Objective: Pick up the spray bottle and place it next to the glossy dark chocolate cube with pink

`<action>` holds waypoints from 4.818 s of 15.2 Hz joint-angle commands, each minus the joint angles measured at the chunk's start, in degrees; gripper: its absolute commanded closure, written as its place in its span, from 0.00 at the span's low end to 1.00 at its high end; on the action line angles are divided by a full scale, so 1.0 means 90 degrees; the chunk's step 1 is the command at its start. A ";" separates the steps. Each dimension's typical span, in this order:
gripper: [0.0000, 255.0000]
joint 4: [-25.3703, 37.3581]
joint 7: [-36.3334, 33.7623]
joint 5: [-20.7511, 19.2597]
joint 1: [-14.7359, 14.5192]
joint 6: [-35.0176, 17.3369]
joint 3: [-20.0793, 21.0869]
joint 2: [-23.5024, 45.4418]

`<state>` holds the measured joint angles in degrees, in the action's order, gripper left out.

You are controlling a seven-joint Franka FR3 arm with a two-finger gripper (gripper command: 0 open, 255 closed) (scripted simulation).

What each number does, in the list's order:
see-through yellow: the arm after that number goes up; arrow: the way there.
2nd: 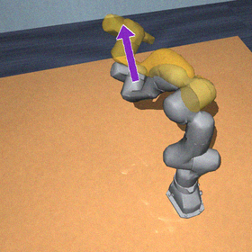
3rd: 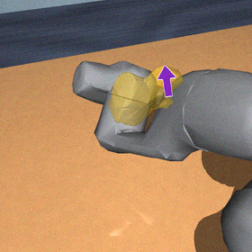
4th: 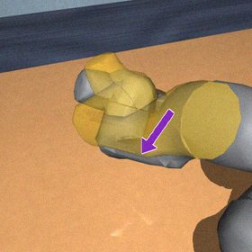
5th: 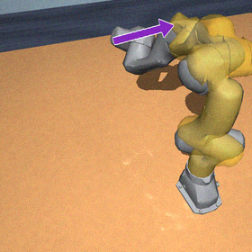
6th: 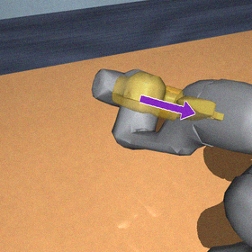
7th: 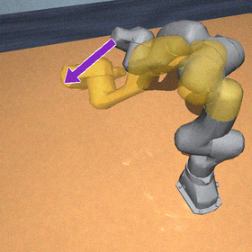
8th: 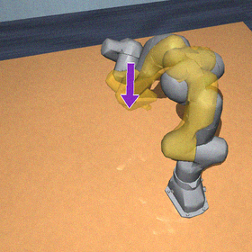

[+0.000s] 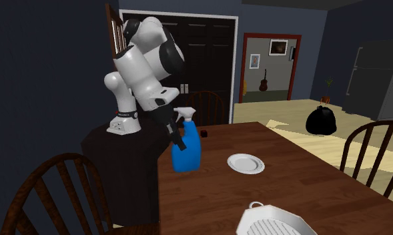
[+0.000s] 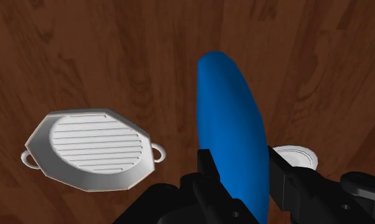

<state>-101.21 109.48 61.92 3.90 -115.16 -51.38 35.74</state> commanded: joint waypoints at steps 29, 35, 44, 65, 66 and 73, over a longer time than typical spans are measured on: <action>1.00 -0.0649 -0.1672 -0.1843 -0.1978 0.0040 -0.1233 -0.2153; 1.00 -0.2121 -0.3265 -0.3686 -0.3748 -0.1465 -0.1574 -0.4177; 1.00 -0.3690 -0.5738 -0.5633 -0.3331 -0.2692 0.0381 -0.5938; 1.00 -0.4780 -0.9845 -0.6420 -0.3550 -0.3965 0.3761 -0.6175; 1.00 -0.4745 -1.0037 -0.6444 -0.3584 -0.4000 0.3902 -0.6112; 1.00 -0.4284 -1.1404 -0.6714 -0.3779 -0.4152 0.4853 -0.5531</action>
<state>-140.90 8.72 1.87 -29.85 -152.54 -8.88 -15.12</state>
